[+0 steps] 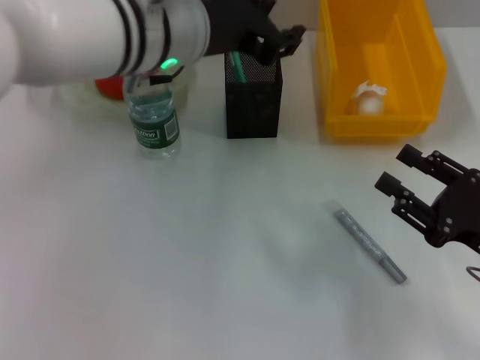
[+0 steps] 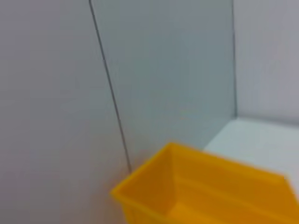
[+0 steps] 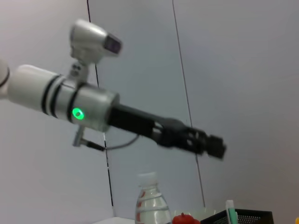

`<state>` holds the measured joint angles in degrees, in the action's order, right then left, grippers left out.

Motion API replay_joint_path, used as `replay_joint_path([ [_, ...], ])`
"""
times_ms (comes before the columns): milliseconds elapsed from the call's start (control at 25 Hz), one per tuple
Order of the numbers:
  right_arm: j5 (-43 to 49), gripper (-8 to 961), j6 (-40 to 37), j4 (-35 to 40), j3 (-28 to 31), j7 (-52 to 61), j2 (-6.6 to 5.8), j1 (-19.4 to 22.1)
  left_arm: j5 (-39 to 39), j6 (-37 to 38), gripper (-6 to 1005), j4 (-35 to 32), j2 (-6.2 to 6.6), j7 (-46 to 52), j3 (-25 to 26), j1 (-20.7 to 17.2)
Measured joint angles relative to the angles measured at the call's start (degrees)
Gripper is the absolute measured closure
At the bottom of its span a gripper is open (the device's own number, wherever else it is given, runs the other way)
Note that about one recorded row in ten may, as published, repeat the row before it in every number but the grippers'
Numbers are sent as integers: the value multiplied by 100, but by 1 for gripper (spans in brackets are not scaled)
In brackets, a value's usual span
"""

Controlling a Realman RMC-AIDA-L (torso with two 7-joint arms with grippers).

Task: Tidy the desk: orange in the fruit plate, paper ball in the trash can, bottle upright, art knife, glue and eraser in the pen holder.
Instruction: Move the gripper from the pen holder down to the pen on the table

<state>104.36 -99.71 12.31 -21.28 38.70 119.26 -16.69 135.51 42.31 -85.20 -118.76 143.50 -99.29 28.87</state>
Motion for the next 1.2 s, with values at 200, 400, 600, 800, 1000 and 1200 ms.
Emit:
replay_joint_path([
  [200,-8,400,0,0,-16,0,0,-24,-1294,665,383,-394,21,-825,541,-328],
  [400,7,399,4,0,-32,4,0,-51,-3452,1760,359,-97,19,-2467,1382,-558],
  [600,11,399,4,0,-34,7,0,-52,-4961,3016,334,585,20,-3810,2053,-655],
  [800,12,399,-36,0,-32,14,-4,-30,-5560,4262,309,1756,30,-4662,2766,-621],
  [1000,10,400,-48,70,-10,264,-18,-14,-5304,4674,284,2516,49,-5650,2847,-780],
  [1200,82,400,-69,868,-85,1791,-30,-84,-5270,5188,198,3207,48,-7005,2822,-1049],
])
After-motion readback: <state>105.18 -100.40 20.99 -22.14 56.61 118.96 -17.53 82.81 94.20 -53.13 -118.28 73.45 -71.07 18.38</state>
